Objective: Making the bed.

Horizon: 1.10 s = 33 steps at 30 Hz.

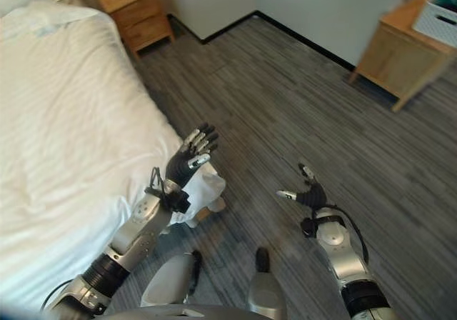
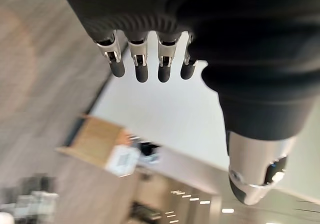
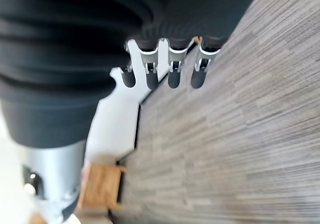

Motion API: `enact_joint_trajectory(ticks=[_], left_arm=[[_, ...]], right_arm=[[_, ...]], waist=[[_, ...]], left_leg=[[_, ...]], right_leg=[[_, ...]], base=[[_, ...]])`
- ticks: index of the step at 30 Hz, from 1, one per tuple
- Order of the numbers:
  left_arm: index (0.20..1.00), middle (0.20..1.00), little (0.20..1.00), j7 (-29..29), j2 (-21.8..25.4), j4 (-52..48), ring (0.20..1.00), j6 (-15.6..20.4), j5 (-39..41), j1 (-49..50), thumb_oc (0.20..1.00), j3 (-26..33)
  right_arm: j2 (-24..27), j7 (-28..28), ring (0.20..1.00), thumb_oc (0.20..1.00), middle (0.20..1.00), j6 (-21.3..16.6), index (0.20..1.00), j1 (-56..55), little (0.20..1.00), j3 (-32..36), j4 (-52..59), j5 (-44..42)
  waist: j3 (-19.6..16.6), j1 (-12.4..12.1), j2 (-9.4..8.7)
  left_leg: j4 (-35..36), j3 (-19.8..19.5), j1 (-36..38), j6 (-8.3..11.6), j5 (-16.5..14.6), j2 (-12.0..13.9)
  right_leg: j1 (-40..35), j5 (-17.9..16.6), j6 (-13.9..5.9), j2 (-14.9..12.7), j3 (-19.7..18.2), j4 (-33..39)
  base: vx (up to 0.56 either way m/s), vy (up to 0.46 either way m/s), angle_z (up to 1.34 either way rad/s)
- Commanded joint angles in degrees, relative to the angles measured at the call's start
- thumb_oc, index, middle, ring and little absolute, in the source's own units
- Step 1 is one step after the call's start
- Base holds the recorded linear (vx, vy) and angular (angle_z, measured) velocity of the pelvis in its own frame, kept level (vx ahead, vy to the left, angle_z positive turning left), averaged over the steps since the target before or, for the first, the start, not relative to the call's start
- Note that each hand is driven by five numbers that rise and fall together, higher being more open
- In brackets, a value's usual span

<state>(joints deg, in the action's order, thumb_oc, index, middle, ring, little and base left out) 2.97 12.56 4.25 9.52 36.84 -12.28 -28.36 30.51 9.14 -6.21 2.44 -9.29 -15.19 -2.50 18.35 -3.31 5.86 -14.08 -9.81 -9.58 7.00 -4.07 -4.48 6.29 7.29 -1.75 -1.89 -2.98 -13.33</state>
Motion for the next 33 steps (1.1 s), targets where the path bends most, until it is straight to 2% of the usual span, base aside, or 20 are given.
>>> enact_joint_trajectory(ticks=[1,4,8,9,10,11,12,14,15,16,17,18,19,20,22,27,28,30,31,33], left_arm=[[1.000,1.000,1.000,1.58,-0.86,-1.02,1.000,2.78,-3.64,1.89,1.000,1.99],[1.000,1.000,1.000,1.91,-0.19,-0.92,1.000,2.80,-2.76,3.33,1.000,2.59],[1.000,1.000,1.000,2.36,0.91,-0.78,1.000,2.35,-2.64,4.43,1.000,3.09],[1.000,1.000,1.000,2.64,1.53,-0.92,1.000,2.27,-2.99,4.51,1.000,3.23],[1.000,1.000,1.000,3.22,2.45,-1.25,1.000,2.25,-3.12,4.44,1.000,3.34],[1.000,1.000,1.000,3.61,2.56,-1.23,1.000,2.25,-3.56,4.18,1.000,3.27],[1.000,1.000,1.000,3.94,2.51,-0.92,1.000,2.36,-3.90,3.59,1.000,3.04],[1.000,1.000,1.000,4.97,2.34,-0.54,1.000,2.67,-4.64,2.81,1.000,2.98],[1.000,1.000,1.000,5.08,2.09,-0.18,1.000,2.74,-4.72,2.37,1.000,3.10],[1.000,1.000,1.000,5.08,2.09,-0.17,1.000,2.74,-4.72,2.37,1.000,3.12],[1.000,1.000,1.000,4.90,2.14,-0.01,1.000,2.92,-4.63,2.45,1.000,3.52],[1.000,1.000,1.000,4.69,2.13,0.29,1.000,2.99,-4.56,2.74,1.000,3.67],[1.000,1.000,1.000,4.69,2.12,0.29,1.000,2.99,-4.56,2.75,1.000,3.67],[1.000,1.000,1.000,4.34,2.16,0.58,1.000,2.94,-4.54,3.01,1.000,3.86],[1.000,1.000,1.000,3.61,2.39,1.31,1.000,2.92,-4.57,4.06,1.000,4.49],[1.000,1.000,1.000,3.09,1.97,2.08,1.000,2.58,-3.95,6.23,1.000,5.88],[1.000,1.000,1.000,2.84,1.67,2.59,1.000,2.63,-3.59,6.68,1.000,6.34],[1.000,1.000,1.000,2.93,1.22,2.73,1.000,2.45,-2.95,6.98,1.000,6.87],[1.000,1.000,1.000,3.10,1.16,2.44,1.000,2.51,-2.61,6.75,1.000,7.11],[1.000,1.000,1.000,3.28,1.02,2.36,1.000,2.39,-2.42,6.23,1.000,7.04]], right_arm=[[1.08,1.08,1.000,1.000,1.000,-1.78,1.000,0.52,1.000,-1.41,2.64,4.43],[0.11,0.19,1.000,1.000,1.000,-1.43,1.000,0.26,1.000,-2.77,2.89,5.58],[-0.92,-0.14,1.000,1.000,1.000,-1.47,1.000,0.57,1.000,-4.21,2.96,6.77],[-1.44,0.04,1.000,1.000,1.000,-1.51,1.000,0.71,1.000,-4.31,2.71,6.94],[-1.90,-0.32,1.000,1.000,1.000,-1.23,1.000,0.54,1.000,-4.27,3.88,7.55],[-1.81,-0.52,1.000,1.000,1.000,-1.25,1.000,0.33,1.000,-4.26,4.72,7.76],[-1.71,-0.68,1.000,1.000,1.000,-1.49,1.000,-0.10,1.000,-3.90,5.17,7.82],[-1.72,-0.67,1.000,1.000,1.000,-1.25,1.000,-0.63,1.000,-3.09,5.95,7.86],[-1.69,-0.60,1.000,1.000,1.000,-1.02,1.000,-1.01,1.000,-2.63,6.23,7.87],[-1.69,-0.60,1.000,1.000,1.000,-1.01,1.000,-1.00,1.000,-2.65,6.24,7.87],[-1.67,-0.78,1.000,1.000,1.000,-1.05,1.000,-1.92,1.000,-1.76,7.60,7.44],[-1.61,-0.75,1.000,1.000,1.000,-1.24,1.000,-2.40,1.000,-1.36,7.70,7.03],[-1.60,-0.75,1.000,1.000,1.000,-1.24,1.000,-2.41,1.000,-1.36,7.71,7.03],[-1.66,-0.50,1.000,1.000,1.000,-1.41,1.000,-2.75,1.000,-1.05,7.39,6.52],[-1.97,-0.14,1.000,1.000,1.000,-1.02,1.000,-2.91,1.000,-0.87,6.82,6.47],[-2.58,-0.60,1.000,1.000,1.000,-0.67,1.000,-4.72,1.000,-0.65,7.06,7.54],[-2.35,-0.80,1.000,1.000,1.000,-0.80,1.000,-4.82,1.000,-0.60,6.98,7.15],[-1.68,-1.20,1.000,1.000,1.000,-1.24,1.000,-4.53,1.000,-0.60,7.31,5.03],[-1.20,-1.19,1.000,1.000,1.000,-1.42,1.000,-3.69,1.000,-0.69,7.66,4.55],[-0.74,-0.91,1.000,1.000,1.000,-1.38,1.000,-2.95,1.000,-0.81,7.65,4.15]], waist=[[-2.30,-3.25,-1.96],[-4.02,-4.21,-3.66],[-5.17,-5.48,-6.68],[-5.37,-6.11,-7.59],[-4.57,-5.54,-8.49],[-4.04,-4.52,-8.27],[-3.76,-3.30,-7.19],[-2.59,-1.13,-4.95],[-2.08,0.20,-4.72],[-2.00,0.37,-4.77],[-1.63,1.66,-4.40],[-1.88,2.22,-4.66],[-1.80,2.26,-4.60],[-2.17,2.92,-4.93],[-2.49,4.08,-4.96],[-4.36,4.53,-5.88],[-5.16,4.37,-5.71],[-3.73,2.80,-4.77],[-2.38,1.96,-5.42],[-1.06,1.33,-5.79]], left_leg=[[10.42,0.22,-3.70,-5.16,9.61,-4.96],[13.78,-0.66,-0.60,-7.73,10.11,-4.48],[15.58,1.74,1.84,-8.42,9.31,-3.12],[16.14,2.48,2.99,-8.60,8.64,-2.62],[17.39,3.13,6.54,-8.94,6.88,-1.24],[17.79,2.95,7.72,-9.19,6.53,-0.37],[18.43,2.66,8.96,-9.13,6.25,1.26],[19.08,2.03,10.90,-8.73,5.53,3.41],[19.08,1.19,11.65,-8.73,4.63,3.07],[19.08,1.04,11.71,-8.74,4.65,2.99],[19.08,0.39,13.31,-8.36,2.94,3.24],[19.08,0.01,14.01,-8.16,2.02,3.00],[19.08,-0.04,14.12,-8.15,1.99,3.05],[19.08,-1.06,15.11,-8.01,0.86,2.64],[19.08,-2.87,17.42,-7.47,-1.74,2.64],[19.08,-4.02,23.18,-6.88,-6.70,4.31],[16.29,-3.87,23.74,-6.08,-7.33,5.33],[-3.91,-0.80,15.54,-2.85,-1.48,5.01],[-11.12,0.43,11.10,-2.12,2.61,4.01],[-18.77,2.31,6.63,-2.28,3.79,3.85]], right_leg=[[-18.68,0.62,-0.25,6.54,-4.73,18.33],[-20.00,1.55,0.06,6.66,-6.96,17.36],[-20.02,2.45,-1.43,5.92,-7.02,12.67],[-18.85,1.87,-3.00,5.71,-5.88,8.85],[-12.87,-2.35,-8.67,4.83,-1.82,-2.91],[-9.20,-5.89,-12.08,5.10,-0.89,-9.46],[-5.68,-8.44,-13.25,6.87,-0.26,-14.12],[1.74,-8.40,-13.25,6.18,2.82,-19.22],[3.54,-6.36,-12.10,3.71,4.48,-17.64],[3.47,-6.26,-12.10,3.60,4.61,-17.71],[4.93,-3.64,-8.10,1.78,5.74,-9.97],[4.73,-3.52,-6.44,1.70,5.38,-3.17],[4.56,-3.57,-6.43,1.73,5.44,-3.04],[5.25,-4.88,-5.75,1.70,4.33,4.38],[8.14,-9.36,-7.23,0.36,3.58,14.04],[5.24,-12.97,-6.90,-0.40,4.51,16.86],[3.81,-12.97,-6.68,-0.05,4.69,17.06],[-2.47,-10.99,-4.51,0.45,6.05,17.99],[-4.04,-10.69,-3.41,-0.76,6.90,18.23],[-5.52,-10.18,-2.46,-1.36,7.69,18.33]], base=[[0.34,-0.005,-0.76],[0.38,-0.022,-1.07],[0.34,-0.016,-1.11],[0.37,-0.089,-0.46],[0.34,-0.069,-0.76],[0.34,-0.041,-0.63],[0.22,0.000,-0.29],[0.22,0.049,0.07],[0.17,0.064,0.17],[0.32,-0.018,0.44],[0.35,-0.075,0.36],[0.35,-0.074,0.25],[0.31,-0.092,0.18],[0.31,-0.103,0.27],[0.45,-0.169,0.42],[0.38,-0.151,0.51],[0.41,-0.243,0.18],[0.23,-0.203,0.14],[0.07,-0.139,0.08],[0.04,-0.134,0.00]])
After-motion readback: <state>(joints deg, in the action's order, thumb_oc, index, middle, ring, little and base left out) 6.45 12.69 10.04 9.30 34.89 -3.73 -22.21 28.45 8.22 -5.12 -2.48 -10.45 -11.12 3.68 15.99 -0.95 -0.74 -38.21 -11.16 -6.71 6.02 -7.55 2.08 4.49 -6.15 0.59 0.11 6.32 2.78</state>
